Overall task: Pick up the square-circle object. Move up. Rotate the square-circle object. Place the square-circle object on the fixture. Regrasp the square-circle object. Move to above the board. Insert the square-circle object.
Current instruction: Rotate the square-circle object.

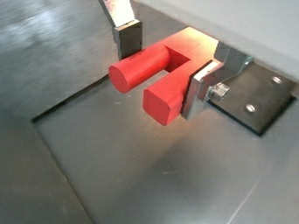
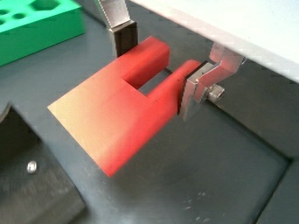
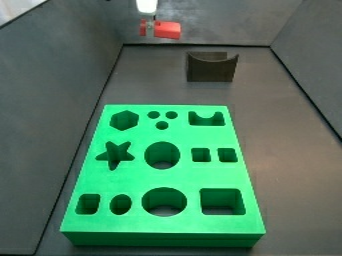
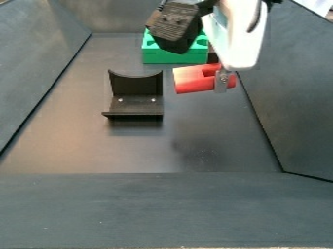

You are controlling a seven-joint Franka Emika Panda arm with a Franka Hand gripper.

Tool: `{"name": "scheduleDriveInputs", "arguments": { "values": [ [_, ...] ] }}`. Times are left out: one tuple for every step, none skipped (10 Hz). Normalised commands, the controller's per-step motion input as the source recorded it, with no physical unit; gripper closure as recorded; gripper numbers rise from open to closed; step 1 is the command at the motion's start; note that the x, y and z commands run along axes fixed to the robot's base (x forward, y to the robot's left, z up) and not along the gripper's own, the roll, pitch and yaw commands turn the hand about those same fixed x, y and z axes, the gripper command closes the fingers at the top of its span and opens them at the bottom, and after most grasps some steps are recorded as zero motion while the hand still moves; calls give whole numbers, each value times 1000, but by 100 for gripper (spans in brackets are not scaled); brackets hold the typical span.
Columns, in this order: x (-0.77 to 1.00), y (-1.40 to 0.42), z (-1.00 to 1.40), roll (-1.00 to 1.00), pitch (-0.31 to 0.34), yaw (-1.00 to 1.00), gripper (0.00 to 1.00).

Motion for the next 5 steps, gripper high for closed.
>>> {"name": "scheduleDriveInputs", "arguments": {
  "values": [
    [16,19,-33,0,-3,-1000,100],
    [15,20,-33,0,-3,-1000,100],
    [15,20,-33,0,-3,-1000,100],
    [15,20,-33,0,-3,-1000,100],
    [15,20,-33,0,-3,-1000,100]
  ]
}}
